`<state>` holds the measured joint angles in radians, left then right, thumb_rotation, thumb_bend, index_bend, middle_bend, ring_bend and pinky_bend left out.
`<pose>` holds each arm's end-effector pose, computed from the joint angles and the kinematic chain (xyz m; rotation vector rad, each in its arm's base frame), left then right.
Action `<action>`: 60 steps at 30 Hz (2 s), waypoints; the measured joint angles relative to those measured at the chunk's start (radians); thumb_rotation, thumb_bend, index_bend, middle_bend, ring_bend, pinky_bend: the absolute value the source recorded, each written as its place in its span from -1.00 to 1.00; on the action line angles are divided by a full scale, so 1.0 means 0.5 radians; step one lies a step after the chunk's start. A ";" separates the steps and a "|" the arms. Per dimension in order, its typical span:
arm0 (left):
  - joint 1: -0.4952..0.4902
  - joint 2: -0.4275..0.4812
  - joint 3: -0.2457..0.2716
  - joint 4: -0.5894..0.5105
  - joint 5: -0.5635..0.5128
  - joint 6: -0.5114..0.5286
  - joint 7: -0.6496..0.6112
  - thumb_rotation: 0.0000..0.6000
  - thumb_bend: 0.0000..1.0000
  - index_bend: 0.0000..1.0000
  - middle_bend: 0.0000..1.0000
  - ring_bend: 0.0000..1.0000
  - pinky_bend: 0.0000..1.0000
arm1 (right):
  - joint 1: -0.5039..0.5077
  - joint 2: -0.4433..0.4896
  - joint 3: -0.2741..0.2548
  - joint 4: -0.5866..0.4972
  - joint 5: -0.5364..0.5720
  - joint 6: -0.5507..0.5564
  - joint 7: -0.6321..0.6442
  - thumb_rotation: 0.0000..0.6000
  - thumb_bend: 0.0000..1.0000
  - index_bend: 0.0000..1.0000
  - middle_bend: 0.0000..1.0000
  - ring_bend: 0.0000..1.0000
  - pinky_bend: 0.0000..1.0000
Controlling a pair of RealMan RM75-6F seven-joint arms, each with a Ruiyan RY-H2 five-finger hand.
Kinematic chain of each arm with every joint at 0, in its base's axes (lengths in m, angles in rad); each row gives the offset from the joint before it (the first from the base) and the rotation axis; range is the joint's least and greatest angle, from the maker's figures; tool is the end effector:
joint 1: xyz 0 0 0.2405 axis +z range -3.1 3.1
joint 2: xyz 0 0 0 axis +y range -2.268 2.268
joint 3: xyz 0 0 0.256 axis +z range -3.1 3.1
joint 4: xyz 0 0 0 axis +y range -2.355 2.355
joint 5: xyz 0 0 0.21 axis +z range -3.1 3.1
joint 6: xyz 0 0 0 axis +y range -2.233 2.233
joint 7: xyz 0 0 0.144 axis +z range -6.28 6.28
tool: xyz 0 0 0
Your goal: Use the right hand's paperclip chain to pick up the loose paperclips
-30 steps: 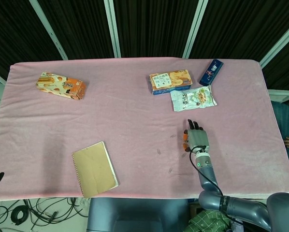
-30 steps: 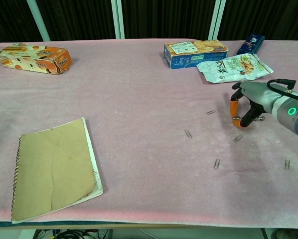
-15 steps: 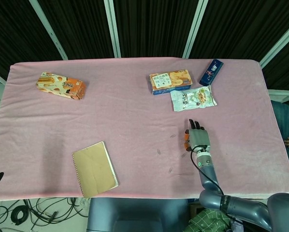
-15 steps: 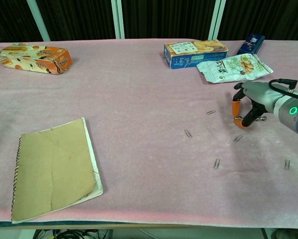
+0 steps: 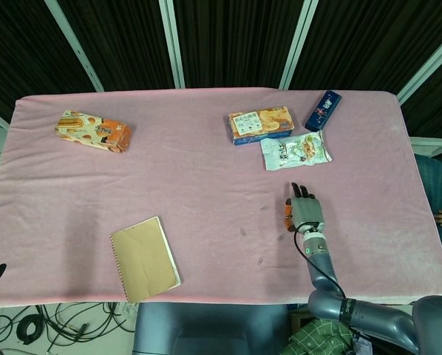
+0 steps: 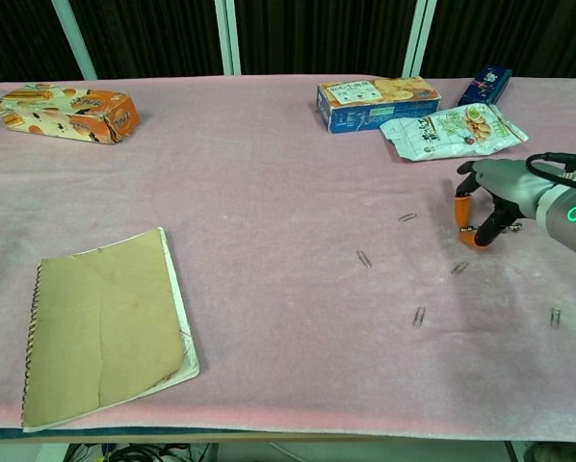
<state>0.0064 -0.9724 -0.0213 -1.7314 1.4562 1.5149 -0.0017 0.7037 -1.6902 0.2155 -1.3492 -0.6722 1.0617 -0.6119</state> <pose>-0.3180 0.1454 0.1968 -1.3017 -0.9509 -0.7977 -0.2079 -0.3474 -0.0363 1.5466 -1.1248 0.6040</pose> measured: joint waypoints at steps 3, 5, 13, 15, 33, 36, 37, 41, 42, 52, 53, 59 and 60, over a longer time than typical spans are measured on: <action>0.000 0.001 0.000 -0.001 0.000 0.000 0.001 1.00 -0.55 -0.95 -1.00 -1.00 -1.00 | -0.002 -0.002 -0.003 0.010 0.001 -0.002 -0.005 1.00 -0.38 0.11 -1.00 -0.99 -0.63; 0.000 0.001 0.000 -0.001 0.001 0.000 0.001 1.00 -0.55 -0.95 -1.00 -1.00 -1.00 | -0.002 -0.001 -0.005 0.016 0.001 -0.005 -0.009 1.00 -0.37 0.11 -1.00 -0.99 -0.63; 0.000 0.000 0.001 -0.001 0.003 0.001 0.003 1.00 -0.55 -0.95 -1.00 -1.00 -1.00 | 0.001 0.011 -0.001 -0.003 -0.033 0.007 -0.015 1.00 -0.35 0.12 -1.00 -0.99 -0.63; 0.001 0.000 0.002 -0.001 0.005 0.003 0.001 1.00 -0.55 -0.95 -1.00 -1.00 -1.00 | 0.003 0.020 0.003 -0.019 -0.050 0.015 -0.016 1.00 -0.35 0.12 -1.00 -0.99 -0.63; 0.008 0.013 0.004 0.001 0.016 0.014 -0.034 1.00 -0.55 -0.95 -1.00 -1.00 -1.00 | 0.036 0.132 0.097 -0.276 -0.075 0.066 -0.020 1.00 -0.35 0.12 -1.00 -0.99 -0.63; 0.006 0.015 0.006 0.002 0.019 0.010 -0.039 1.00 -0.55 -0.95 -1.00 -1.00 -1.00 | 0.046 0.154 0.111 -0.320 -0.068 0.075 -0.030 1.00 -0.35 0.12 -1.00 -0.99 -0.63; 0.006 0.016 0.006 0.002 0.020 0.011 -0.041 1.00 -0.55 -0.95 -1.00 -1.00 -1.00 | 0.049 0.159 0.114 -0.329 -0.065 0.077 -0.033 1.00 -0.35 0.12 -1.00 -0.99 -0.63; 0.010 0.019 0.006 0.002 0.021 0.017 -0.049 1.00 -0.55 -0.95 -1.00 -1.00 -1.00 | 0.055 0.169 0.129 -0.363 -0.052 0.081 -0.024 1.00 -0.35 0.13 -1.00 -0.99 -0.63; 0.011 0.019 0.006 0.002 0.021 0.018 -0.052 1.00 -0.55 -0.95 -1.00 -1.00 -1.00 | 0.056 0.171 0.132 -0.373 -0.050 0.081 -0.020 1.00 -0.35 0.13 -1.00 -0.99 -0.63; 0.013 0.022 0.005 0.001 0.022 0.022 -0.059 1.00 -0.55 -0.95 -1.00 -1.00 -1.00 | 0.075 0.196 0.154 -0.459 -0.047 0.094 0.002 1.00 -0.35 0.14 -1.00 -0.99 -0.63; 0.013 0.023 0.005 0.001 0.022 0.023 -0.060 1.00 -0.55 -0.95 -1.00 -1.00 -1.00 | 0.076 0.197 0.157 -0.467 -0.049 0.096 0.007 1.00 -0.35 0.14 -1.00 -0.99 -0.63; 0.014 0.024 0.006 0.002 0.025 0.024 -0.064 1.00 -0.55 -0.95 -1.00 -1.00 -1.00 | 0.087 0.206 0.181 -0.519 -0.049 0.106 0.039 1.00 -0.35 0.14 -1.00 -0.99 -0.63; 0.014 0.024 0.006 0.002 0.025 0.024 -0.065 1.00 -0.55 -0.95 -1.00 -1.00 -1.00 | 0.091 0.206 0.184 -0.524 -0.048 0.107 0.042 1.00 -0.35 0.13 -1.00 -0.99 -0.63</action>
<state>0.0135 -0.9603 -0.0182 -1.7303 1.4687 1.5269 -0.0340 0.7491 -1.5870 0.3076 -1.6114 -0.6960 1.1150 -0.5911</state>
